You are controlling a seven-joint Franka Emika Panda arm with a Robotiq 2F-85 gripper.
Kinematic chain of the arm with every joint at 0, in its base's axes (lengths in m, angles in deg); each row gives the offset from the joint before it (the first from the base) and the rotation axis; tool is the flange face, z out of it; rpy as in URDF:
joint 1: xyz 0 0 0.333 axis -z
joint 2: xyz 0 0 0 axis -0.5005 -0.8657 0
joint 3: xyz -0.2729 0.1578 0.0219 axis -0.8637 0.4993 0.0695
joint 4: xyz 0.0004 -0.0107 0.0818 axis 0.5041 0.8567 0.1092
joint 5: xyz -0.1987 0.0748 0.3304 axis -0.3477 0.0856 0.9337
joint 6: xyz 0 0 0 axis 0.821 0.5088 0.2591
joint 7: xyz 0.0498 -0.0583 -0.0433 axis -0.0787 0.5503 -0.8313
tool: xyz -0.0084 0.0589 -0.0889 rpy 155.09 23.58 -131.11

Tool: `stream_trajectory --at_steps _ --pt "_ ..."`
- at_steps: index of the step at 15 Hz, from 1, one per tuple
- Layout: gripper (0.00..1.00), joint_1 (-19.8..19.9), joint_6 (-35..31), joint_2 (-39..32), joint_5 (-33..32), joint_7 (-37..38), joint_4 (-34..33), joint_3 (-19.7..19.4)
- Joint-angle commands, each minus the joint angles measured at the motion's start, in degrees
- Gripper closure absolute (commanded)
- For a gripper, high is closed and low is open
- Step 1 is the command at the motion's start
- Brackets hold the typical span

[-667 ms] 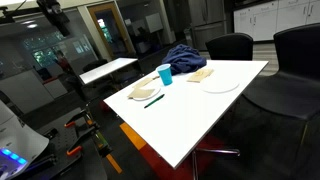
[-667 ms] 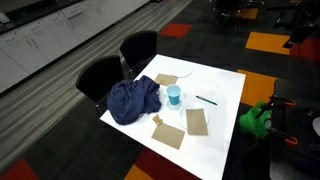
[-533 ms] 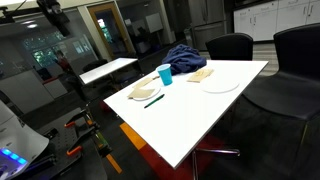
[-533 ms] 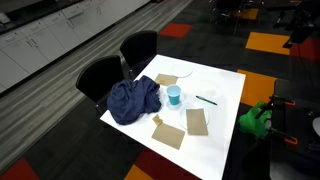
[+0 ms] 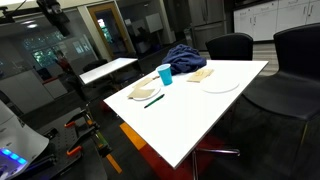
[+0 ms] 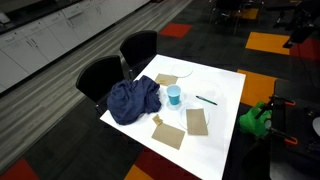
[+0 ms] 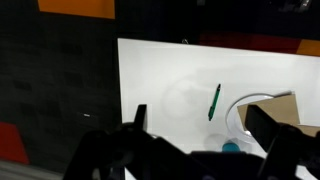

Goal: Pick the pen and put it in the cup

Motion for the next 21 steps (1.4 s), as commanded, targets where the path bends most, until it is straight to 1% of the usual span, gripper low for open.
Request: stream_trajectory --at_steps 1,6,9,15,21 --pt "0.00 -0.81 -0.29 -0.34 -0.27 0.08 0.00 -0.33" --pt "0.00 -2.42 -3.46 -4.91 0.28 0.49 -0.23 -0.06" --pt "0.00 -3.62 -8.33 -9.40 1.00 0.12 0.16 -0.46" --pt "0.00 -5.02 -21.60 -20.98 5.41 -1.27 0.81 -2.48" --pt "0.00 -7.66 -34.31 -35.09 14.03 -5.39 -0.15 -4.92"
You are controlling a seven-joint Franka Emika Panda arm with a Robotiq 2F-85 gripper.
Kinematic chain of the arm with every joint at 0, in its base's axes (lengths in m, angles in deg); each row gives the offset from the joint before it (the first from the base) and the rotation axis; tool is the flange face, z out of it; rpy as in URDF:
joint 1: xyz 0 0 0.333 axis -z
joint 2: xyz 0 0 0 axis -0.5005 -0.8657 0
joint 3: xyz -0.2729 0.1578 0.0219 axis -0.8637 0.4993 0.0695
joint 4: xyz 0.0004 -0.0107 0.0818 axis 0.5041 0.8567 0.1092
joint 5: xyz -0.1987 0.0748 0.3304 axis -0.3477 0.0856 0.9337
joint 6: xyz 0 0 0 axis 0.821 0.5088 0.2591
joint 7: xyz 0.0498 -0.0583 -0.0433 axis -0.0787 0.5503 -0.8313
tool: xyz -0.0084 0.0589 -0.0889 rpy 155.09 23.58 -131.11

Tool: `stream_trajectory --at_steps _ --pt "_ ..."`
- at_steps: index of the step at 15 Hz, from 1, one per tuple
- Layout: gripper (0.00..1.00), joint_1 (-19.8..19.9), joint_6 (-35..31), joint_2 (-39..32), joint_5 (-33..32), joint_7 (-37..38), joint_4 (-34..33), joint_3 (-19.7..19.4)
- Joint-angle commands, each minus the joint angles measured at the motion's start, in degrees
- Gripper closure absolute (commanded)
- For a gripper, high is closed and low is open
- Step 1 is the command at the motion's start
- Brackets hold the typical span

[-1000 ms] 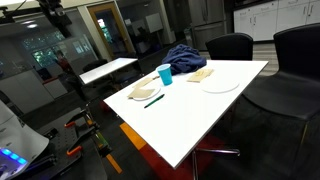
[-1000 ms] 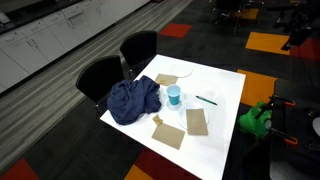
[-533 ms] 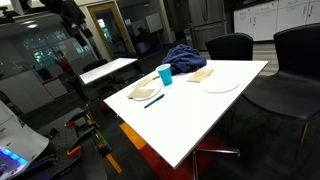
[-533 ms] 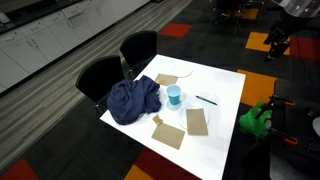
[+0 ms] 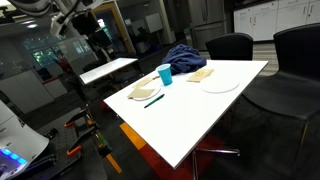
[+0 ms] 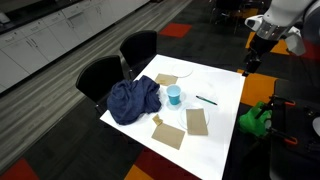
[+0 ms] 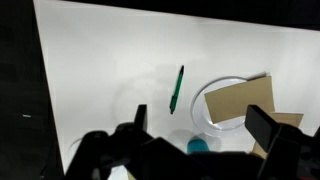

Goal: Pick the pen and put it in the cup

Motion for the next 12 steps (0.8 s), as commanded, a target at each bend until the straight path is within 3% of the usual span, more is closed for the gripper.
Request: stream_trajectory --at_steps 1,6,12 --pt "0.00 -2.91 -6.84 -9.13 6.57 -4.76 -1.60 -2.05" --pt "0.00 -5.23 -12.37 -21.38 16.54 -10.87 -5.64 -1.33" --pt "0.00 -1.94 -13.18 -35.20 21.34 -11.81 -14.84 3.96"
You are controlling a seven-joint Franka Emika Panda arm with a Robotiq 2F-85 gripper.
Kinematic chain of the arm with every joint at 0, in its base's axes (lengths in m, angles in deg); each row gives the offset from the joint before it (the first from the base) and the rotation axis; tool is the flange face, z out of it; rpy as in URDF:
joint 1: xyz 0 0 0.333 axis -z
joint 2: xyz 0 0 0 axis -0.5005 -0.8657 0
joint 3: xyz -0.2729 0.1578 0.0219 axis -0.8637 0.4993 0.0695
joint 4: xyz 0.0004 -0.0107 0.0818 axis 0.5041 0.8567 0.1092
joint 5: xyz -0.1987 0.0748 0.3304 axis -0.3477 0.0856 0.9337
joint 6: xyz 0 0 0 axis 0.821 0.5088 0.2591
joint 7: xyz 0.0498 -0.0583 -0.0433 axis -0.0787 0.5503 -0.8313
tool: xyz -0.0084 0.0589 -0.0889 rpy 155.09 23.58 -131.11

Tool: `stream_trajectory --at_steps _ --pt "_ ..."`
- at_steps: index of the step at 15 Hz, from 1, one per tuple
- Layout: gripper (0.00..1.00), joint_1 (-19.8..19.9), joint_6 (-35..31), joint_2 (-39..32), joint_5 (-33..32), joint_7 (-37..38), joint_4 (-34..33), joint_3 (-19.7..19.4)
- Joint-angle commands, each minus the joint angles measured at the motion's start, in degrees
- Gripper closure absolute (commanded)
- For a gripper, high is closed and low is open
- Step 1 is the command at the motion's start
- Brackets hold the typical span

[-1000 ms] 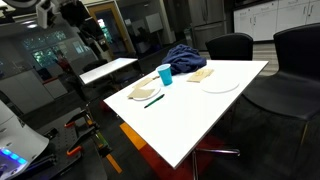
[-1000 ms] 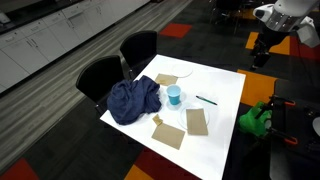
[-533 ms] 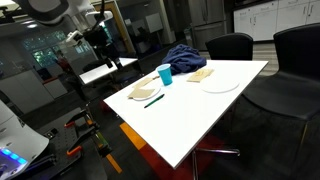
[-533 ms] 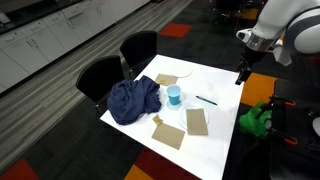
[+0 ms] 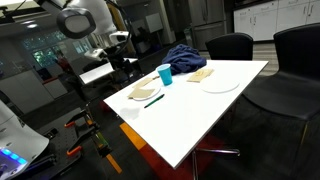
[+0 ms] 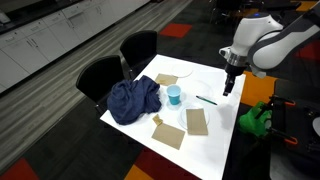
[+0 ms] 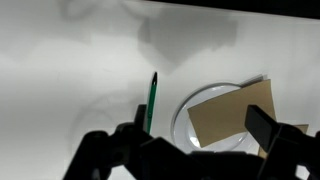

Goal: Pick the pen and put it in the cup

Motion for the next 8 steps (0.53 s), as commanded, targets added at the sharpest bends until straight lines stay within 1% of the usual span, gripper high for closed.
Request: stream_trajectory --at_steps 1,4,8 --pt "0.00 2.95 -1.83 -8.88 2.33 -1.20 -6.73 3.89" --pt "0.00 4.24 -4.60 -14.17 -1.50 2.93 -10.48 4.85" --pt "0.00 5.46 -6.91 -19.00 -4.10 6.73 -14.77 5.14"
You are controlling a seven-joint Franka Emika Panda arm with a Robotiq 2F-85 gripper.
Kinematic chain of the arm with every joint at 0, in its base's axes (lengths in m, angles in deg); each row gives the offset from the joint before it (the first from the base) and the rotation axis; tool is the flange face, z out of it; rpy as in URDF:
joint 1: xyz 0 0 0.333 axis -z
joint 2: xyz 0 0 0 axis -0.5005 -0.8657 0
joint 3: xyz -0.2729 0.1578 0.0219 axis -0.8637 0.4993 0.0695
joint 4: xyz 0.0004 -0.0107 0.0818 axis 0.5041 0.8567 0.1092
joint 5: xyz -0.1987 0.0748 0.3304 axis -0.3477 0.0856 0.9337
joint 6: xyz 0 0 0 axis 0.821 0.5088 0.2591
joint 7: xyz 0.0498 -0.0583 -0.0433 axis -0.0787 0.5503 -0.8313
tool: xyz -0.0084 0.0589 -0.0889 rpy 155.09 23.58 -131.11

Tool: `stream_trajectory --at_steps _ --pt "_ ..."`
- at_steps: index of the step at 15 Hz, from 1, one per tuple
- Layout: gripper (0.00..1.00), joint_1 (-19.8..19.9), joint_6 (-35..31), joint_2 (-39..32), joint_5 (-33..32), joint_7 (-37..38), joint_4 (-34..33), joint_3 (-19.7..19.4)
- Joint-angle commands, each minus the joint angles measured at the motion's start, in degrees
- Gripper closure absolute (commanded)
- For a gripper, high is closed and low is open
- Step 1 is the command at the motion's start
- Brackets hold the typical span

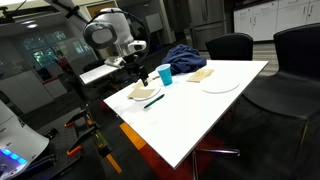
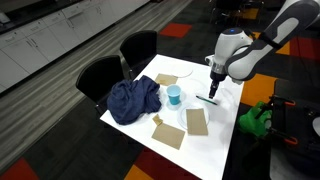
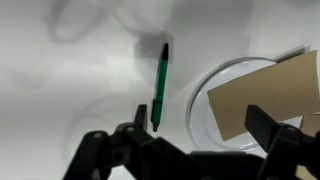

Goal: Pick the pen and put it in the cup

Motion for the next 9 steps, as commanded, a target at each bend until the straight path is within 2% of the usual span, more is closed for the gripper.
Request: stream_trajectory --at_steps 1,9 --pt "0.00 1.94 -2.37 -4.42 -2.29 4.30 -4.34 1.31" --pt "0.00 4.47 -2.81 -11.70 -2.64 6.13 -9.40 2.22"
